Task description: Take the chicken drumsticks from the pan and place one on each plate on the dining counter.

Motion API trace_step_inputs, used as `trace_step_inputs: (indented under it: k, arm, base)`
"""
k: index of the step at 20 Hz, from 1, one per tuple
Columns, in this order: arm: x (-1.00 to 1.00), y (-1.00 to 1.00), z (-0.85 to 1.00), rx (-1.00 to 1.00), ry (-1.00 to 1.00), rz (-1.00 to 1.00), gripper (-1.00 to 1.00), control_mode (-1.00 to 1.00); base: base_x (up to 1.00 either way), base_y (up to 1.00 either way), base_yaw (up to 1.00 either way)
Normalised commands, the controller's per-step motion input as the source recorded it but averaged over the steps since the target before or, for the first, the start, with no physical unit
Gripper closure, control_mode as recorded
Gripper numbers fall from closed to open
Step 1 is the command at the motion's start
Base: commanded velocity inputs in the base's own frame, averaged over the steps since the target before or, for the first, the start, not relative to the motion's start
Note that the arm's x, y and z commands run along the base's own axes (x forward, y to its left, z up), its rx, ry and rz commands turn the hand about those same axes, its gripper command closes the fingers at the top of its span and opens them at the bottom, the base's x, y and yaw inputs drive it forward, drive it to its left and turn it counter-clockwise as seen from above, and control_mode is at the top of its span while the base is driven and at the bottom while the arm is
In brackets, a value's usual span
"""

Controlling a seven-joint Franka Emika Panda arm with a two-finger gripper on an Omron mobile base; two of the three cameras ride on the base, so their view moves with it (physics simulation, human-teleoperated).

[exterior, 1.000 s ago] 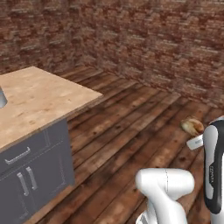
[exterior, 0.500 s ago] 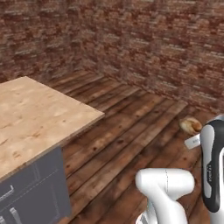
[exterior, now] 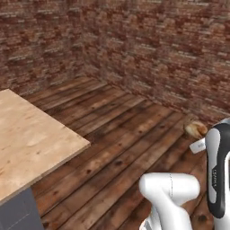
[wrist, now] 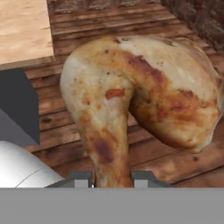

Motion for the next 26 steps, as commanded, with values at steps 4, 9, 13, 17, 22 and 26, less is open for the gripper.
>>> trace_step_inputs:
  k: [4, 9, 13, 17, 22, 26]
  arm:
    - [0.0, 0.0, 0.0, 0.0, 0.0, 0.0, 1.0, 1.0]
    - [0.0, 0.0, 0.0, 0.0, 0.0, 0.0, 1.0, 1.0]
    - [0.0, 0.0, 0.0, 0.0, 0.0, 0.0, 1.0, 1.0]
    - [0.0, 0.0, 0.0, 0.0, 0.0, 0.0, 1.0, 1.0]
    - [0.0, 0.0, 0.0, 0.0, 0.0, 0.0, 1.0, 1.0]
    - [0.0, 0.0, 0.0, 0.0, 0.0, 0.0, 1.0, 1.0]
  base:
    - [0.88, -0.46, 0.15]
    - [0.94, -0.31, 0.21]
    - [0.96, -0.25, 0.24]
    - [0.98, -0.26, 0.21]
    - [1.0, -0.19, 0.24]
    - [1.0, -0.16, 0.25]
